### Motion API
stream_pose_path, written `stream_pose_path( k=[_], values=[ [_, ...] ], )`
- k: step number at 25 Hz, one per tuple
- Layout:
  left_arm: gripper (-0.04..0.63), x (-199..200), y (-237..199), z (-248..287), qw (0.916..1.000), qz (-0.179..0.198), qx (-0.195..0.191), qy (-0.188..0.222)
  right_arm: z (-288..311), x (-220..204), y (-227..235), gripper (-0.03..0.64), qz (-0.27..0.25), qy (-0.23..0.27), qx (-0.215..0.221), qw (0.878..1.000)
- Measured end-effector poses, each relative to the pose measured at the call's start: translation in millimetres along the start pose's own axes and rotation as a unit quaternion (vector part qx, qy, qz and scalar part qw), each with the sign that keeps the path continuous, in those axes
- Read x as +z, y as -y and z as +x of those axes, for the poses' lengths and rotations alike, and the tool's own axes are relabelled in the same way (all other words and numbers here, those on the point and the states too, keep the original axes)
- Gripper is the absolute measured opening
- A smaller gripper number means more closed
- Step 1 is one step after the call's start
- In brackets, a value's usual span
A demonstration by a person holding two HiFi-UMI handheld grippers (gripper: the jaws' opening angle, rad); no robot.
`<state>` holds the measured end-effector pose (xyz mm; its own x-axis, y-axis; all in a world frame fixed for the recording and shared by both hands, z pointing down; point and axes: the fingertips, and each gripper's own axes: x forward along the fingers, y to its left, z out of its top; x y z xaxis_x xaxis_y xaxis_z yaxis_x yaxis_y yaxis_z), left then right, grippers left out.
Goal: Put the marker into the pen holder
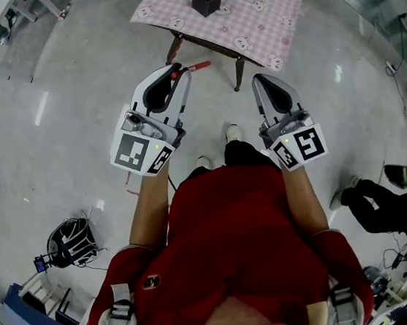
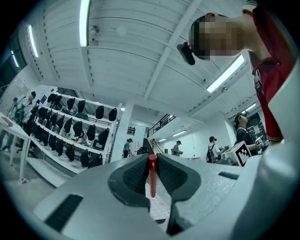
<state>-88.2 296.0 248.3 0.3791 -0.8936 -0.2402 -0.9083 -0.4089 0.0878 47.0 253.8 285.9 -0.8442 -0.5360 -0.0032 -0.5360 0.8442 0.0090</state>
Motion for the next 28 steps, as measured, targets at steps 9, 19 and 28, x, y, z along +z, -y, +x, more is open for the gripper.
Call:
stream_pose_path(
  k=[9, 19, 28],
  values=[
    [0.058, -7.1, -22.0, 9.2, 0.9999, 0.001, 0.012, -0.007, 26.1, -6.7, 13.8, -0.002, 0.006, -0.001, 0.007, 1.0],
    [0.058, -25.0, -58.2, 69.3, 0.9993, 0.016, 0.016, -0.029, 68.9, -18.2, 73.8, -0.002, 0.014, 0.01, 0.006, 1.0],
    [0.058, -49.8, -104.0, 157.5, 0.9981, 0.024, 0.023, -0.053, 130.8, -25.3, 159.0, -0.003, 0.017, 0.009, 0.018, 1.0]
  ],
)
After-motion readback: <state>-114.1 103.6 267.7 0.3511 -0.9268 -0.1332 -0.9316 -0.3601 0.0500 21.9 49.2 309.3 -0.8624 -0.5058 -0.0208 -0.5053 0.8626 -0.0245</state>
